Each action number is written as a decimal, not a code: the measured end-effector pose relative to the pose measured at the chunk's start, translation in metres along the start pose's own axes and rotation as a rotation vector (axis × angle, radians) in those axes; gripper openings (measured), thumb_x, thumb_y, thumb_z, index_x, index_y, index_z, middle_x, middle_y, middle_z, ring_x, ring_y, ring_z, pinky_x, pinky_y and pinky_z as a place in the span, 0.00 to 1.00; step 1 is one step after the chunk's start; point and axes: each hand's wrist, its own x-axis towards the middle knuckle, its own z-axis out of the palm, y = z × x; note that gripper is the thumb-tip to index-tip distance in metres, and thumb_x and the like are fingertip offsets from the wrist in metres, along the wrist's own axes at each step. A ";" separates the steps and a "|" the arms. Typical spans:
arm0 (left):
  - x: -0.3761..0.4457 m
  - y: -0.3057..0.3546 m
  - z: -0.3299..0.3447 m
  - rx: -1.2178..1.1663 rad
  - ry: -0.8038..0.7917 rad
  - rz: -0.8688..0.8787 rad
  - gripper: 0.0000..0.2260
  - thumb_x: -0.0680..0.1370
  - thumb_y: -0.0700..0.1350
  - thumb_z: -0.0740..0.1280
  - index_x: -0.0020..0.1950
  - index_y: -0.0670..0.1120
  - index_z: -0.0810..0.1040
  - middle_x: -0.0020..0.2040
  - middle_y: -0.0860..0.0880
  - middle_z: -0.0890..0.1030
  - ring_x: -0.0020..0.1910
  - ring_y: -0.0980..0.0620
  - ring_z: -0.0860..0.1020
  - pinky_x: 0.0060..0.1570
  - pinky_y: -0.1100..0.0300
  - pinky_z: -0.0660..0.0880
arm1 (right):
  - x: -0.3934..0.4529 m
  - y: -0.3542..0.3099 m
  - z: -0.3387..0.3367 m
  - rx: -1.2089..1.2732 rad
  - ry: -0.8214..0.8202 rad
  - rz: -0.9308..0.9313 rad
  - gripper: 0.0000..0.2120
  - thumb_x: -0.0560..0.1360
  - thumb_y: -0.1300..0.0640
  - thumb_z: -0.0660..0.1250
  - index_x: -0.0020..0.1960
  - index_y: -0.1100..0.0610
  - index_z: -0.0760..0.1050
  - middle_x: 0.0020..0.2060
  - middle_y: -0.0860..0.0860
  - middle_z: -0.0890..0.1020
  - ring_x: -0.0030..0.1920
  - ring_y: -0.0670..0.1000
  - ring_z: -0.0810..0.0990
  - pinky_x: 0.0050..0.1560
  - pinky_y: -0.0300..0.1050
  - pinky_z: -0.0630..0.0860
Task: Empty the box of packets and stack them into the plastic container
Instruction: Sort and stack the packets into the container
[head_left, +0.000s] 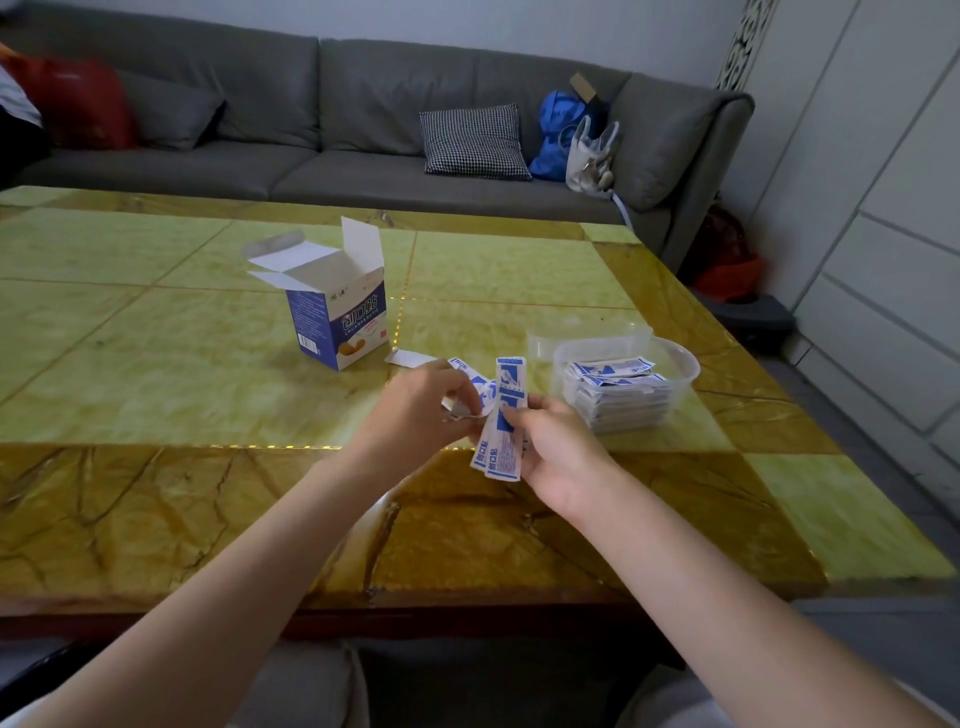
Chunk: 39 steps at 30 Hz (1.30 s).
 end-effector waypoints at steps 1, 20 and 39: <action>-0.001 0.000 -0.001 0.019 0.002 0.030 0.04 0.69 0.40 0.74 0.42 0.42 0.81 0.43 0.49 0.77 0.39 0.50 0.77 0.46 0.56 0.78 | 0.001 -0.001 0.000 0.011 0.003 -0.005 0.11 0.79 0.68 0.56 0.60 0.63 0.69 0.47 0.57 0.79 0.50 0.57 0.80 0.54 0.55 0.77; -0.012 0.010 -0.001 0.294 -0.037 0.418 0.07 0.65 0.39 0.67 0.40 0.44 0.82 0.46 0.48 0.81 0.35 0.51 0.81 0.38 0.65 0.72 | 0.005 -0.008 -0.003 0.104 -0.081 -0.005 0.14 0.76 0.70 0.60 0.60 0.64 0.71 0.41 0.58 0.79 0.38 0.54 0.79 0.32 0.45 0.78; -0.009 0.004 -0.017 -0.895 -0.046 -0.488 0.05 0.77 0.40 0.63 0.52 0.43 0.75 0.48 0.46 0.80 0.42 0.53 0.80 0.40 0.65 0.80 | -0.004 -0.013 0.007 -0.584 -0.038 -0.430 0.07 0.73 0.63 0.68 0.49 0.53 0.75 0.48 0.49 0.81 0.48 0.49 0.80 0.48 0.45 0.78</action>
